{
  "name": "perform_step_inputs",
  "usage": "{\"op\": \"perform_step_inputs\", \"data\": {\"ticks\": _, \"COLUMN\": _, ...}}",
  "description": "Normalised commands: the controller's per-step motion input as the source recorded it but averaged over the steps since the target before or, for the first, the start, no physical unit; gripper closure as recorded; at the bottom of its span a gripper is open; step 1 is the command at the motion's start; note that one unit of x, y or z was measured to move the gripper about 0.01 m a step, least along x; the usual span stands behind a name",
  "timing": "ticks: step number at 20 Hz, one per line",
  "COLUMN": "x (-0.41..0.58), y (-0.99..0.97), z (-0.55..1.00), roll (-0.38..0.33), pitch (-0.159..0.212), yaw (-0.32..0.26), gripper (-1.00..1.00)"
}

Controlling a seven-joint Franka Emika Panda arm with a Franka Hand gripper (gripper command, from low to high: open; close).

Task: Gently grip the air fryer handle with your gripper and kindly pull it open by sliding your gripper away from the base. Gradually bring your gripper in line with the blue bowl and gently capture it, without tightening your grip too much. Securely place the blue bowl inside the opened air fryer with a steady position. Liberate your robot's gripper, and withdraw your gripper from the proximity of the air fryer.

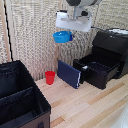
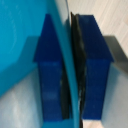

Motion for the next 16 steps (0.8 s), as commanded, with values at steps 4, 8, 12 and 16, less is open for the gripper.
{"op": "perform_step_inputs", "data": {"ticks": 4, "x": 0.076, "y": -0.70, "z": 0.22, "roll": 0.000, "pitch": 0.000, "yaw": -0.179, "gripper": 1.00}}
{"op": "perform_step_inputs", "data": {"ticks": 8, "x": 0.004, "y": -0.72, "z": 0.11, "roll": 0.000, "pitch": 0.025, "yaw": -0.177, "gripper": 1.00}}
{"op": "perform_step_inputs", "data": {"ticks": 12, "x": 0.000, "y": -0.72, "z": 0.03, "roll": 0.000, "pitch": 0.086, "yaw": -0.179, "gripper": 1.00}}
{"op": "perform_step_inputs", "data": {"ticks": 16, "x": -0.006, "y": -0.76, "z": -0.02, "roll": 0.000, "pitch": 0.103, "yaw": -0.152, "gripper": 1.00}}
